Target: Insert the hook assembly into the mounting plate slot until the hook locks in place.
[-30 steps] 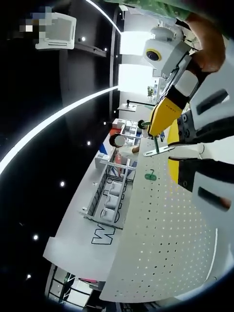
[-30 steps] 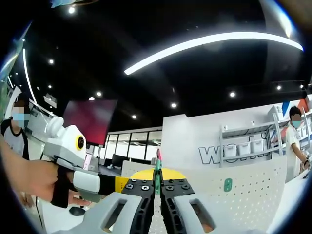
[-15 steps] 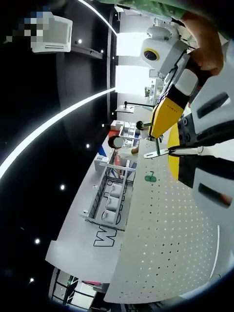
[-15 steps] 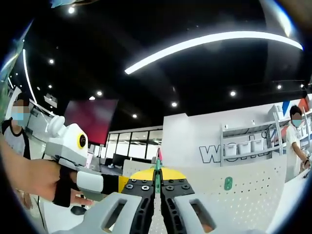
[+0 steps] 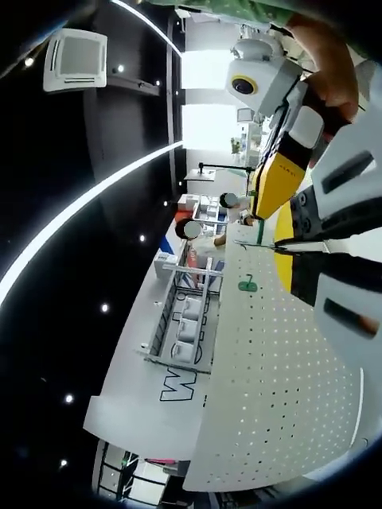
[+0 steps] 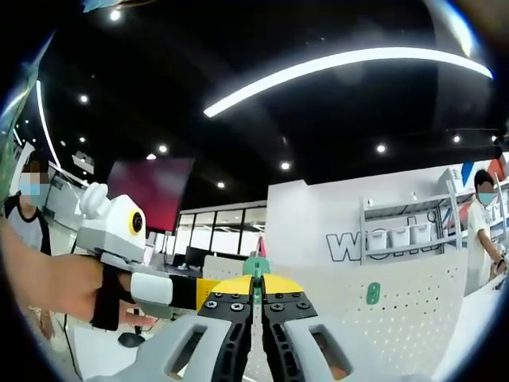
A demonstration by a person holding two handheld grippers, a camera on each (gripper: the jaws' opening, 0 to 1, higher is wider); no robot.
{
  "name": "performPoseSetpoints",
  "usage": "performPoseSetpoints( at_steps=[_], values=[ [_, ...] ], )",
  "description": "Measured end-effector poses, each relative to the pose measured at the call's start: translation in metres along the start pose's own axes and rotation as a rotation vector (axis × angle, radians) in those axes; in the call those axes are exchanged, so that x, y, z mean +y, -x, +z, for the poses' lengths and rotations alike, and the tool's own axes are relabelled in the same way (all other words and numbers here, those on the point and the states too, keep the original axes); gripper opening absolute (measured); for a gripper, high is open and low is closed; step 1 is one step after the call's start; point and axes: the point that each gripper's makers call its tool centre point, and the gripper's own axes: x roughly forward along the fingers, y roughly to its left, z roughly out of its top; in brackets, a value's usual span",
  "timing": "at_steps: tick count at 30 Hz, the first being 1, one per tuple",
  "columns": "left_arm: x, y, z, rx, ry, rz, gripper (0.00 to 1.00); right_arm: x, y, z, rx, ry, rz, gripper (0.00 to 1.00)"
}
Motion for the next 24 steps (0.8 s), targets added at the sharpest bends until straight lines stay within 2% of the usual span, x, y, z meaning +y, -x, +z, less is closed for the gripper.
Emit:
performPoseSetpoints(
  at_steps=[14, 24],
  values=[
    [0.000, -0.001, -0.007, 0.027, -0.072, 0.000, 0.02, -0.003, 0.000, -0.006, 0.035, -0.013, 0.000, 0.02],
    [0.000, -0.001, -0.010, 0.041, -0.083, 0.003, 0.01, -0.004, 0.001, -0.011, 0.065, -0.017, 0.003, 0.03]
  ],
)
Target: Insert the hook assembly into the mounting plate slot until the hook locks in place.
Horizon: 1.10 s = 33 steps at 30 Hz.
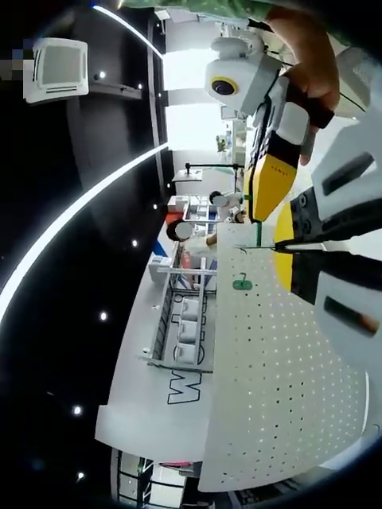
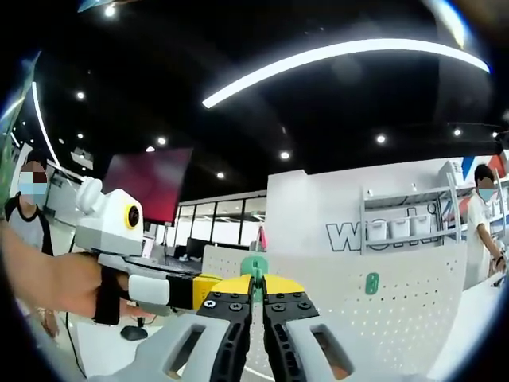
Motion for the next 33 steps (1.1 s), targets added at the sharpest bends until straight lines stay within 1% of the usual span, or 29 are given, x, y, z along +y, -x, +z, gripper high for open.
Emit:
performPoseSetpoints(
  at_steps=[9, 13, 14, 20, 23, 33],
  values=[
    [0.002, 0.001, -0.003, 0.014, -0.018, 0.003, 0.01, 0.002, 0.000, -0.006, 0.030, -0.007, 0.015, 0.03],
    [0.001, 0.002, -0.003, 0.018, -0.028, 0.000, 0.01, 0.003, -0.001, -0.009, 0.051, -0.006, 0.024, 0.03],
    [0.001, 0.002, -0.003, 0.019, -0.029, -0.002, 0.01, 0.004, -0.002, -0.011, 0.066, -0.006, 0.033, 0.03],
    [0.001, 0.003, -0.003, 0.018, -0.023, -0.011, 0.01, 0.004, 0.000, -0.010, 0.072, 0.004, 0.047, 0.04],
    [0.000, 0.003, -0.002, 0.019, -0.023, -0.016, 0.01, 0.005, 0.001, -0.010, 0.079, -0.004, 0.060, 0.04],
    [-0.005, 0.004, -0.002, 0.019, -0.028, -0.037, 0.01, 0.002, 0.005, -0.003, 0.081, -0.010, 0.081, 0.05]
  ],
)
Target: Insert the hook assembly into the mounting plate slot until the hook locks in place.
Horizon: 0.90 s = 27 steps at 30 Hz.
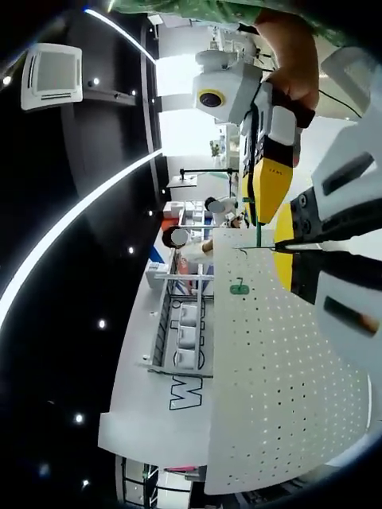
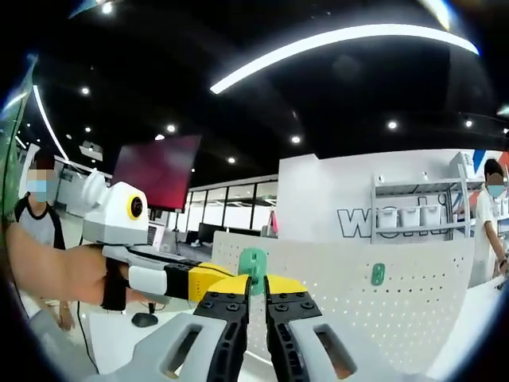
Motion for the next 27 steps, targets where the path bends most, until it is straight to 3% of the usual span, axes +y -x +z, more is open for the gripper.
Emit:
performPoseSetpoints(
  at_steps=[9, 27],
  values=[
    [-0.0026, 0.0018, -0.0020, 0.007, -0.006, -0.008, 0.01, 0.0043, -0.0042, -0.0034, 0.050, 0.009, 0.035, 0.04],
    [-0.0051, 0.0001, -0.0033, 0.012, -0.019, -0.018, 0.01, 0.0038, -0.0089, -0.0057, 0.065, 0.019, 0.040, 0.02]
  ],
)
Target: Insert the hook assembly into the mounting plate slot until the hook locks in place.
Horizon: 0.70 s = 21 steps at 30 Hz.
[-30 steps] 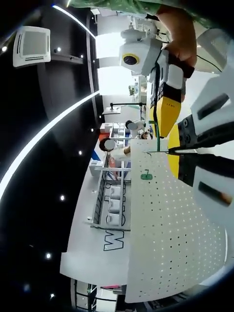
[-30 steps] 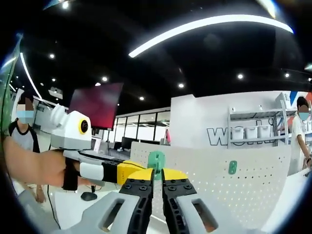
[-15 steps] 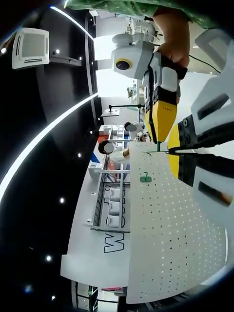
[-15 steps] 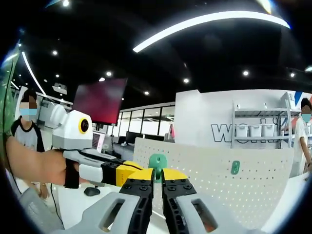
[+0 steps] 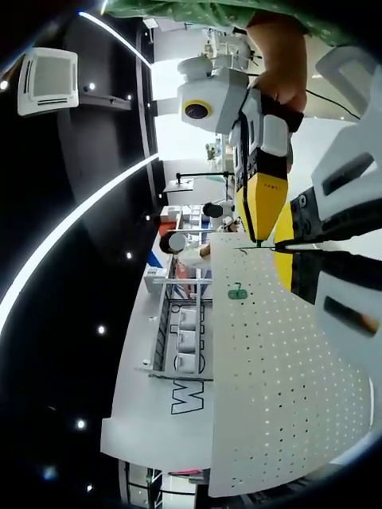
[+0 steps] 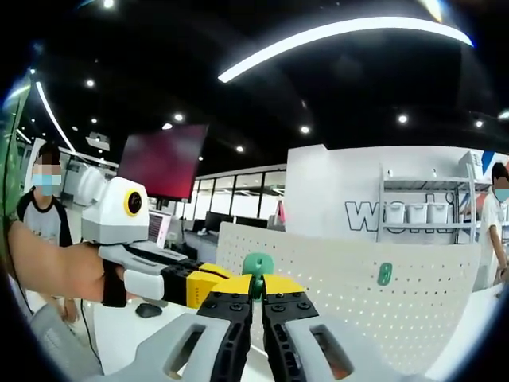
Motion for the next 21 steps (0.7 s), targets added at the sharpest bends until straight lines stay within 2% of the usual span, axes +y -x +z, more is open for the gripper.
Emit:
performPoseSetpoints(
  at_steps=[12, 21],
  values=[
    [0.0007, -0.0008, 0.0008, -0.008, -0.018, 0.010, 0.02, -0.0004, -0.0007, 0.0007, -0.017, 0.004, -0.009, 0.01],
    [0.0027, -0.0001, -0.0025, 0.008, -0.013, 0.021, 0.04, -0.0018, -0.0028, 0.0021, -0.029, 0.005, -0.026, 0.01]
  ],
)
